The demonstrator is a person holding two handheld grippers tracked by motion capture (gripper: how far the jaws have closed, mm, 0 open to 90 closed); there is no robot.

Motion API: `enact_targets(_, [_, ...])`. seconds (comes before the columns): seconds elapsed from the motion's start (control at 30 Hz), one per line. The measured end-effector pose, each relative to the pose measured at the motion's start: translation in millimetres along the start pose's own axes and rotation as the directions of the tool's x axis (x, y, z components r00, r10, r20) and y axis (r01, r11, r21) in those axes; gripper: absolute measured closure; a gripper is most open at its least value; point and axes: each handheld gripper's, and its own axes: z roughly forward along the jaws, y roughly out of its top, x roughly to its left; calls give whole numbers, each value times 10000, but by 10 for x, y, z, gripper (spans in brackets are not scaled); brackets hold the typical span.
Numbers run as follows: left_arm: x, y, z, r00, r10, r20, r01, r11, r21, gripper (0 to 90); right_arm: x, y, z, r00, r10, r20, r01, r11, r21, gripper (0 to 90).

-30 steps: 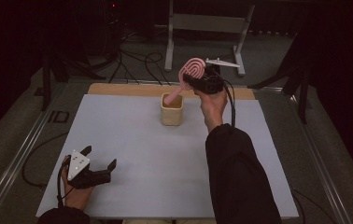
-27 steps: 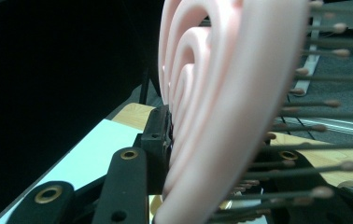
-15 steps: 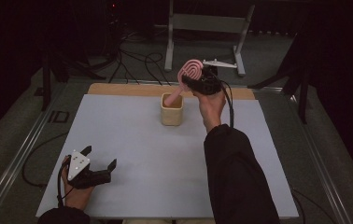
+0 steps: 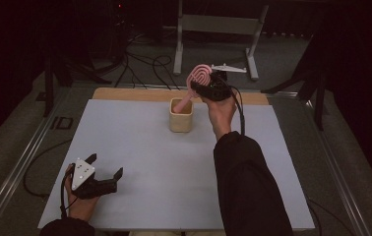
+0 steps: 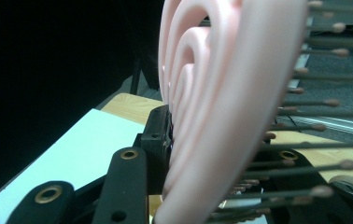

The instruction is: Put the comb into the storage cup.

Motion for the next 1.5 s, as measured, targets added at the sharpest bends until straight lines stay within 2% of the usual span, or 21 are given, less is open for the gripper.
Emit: enact_targets(1.5, [-12, -1, 9, 10000, 51, 12, -51, 10000, 28, 0, 2, -140, 173, 9997, -60, 241, 51, 9993, 382, 635])
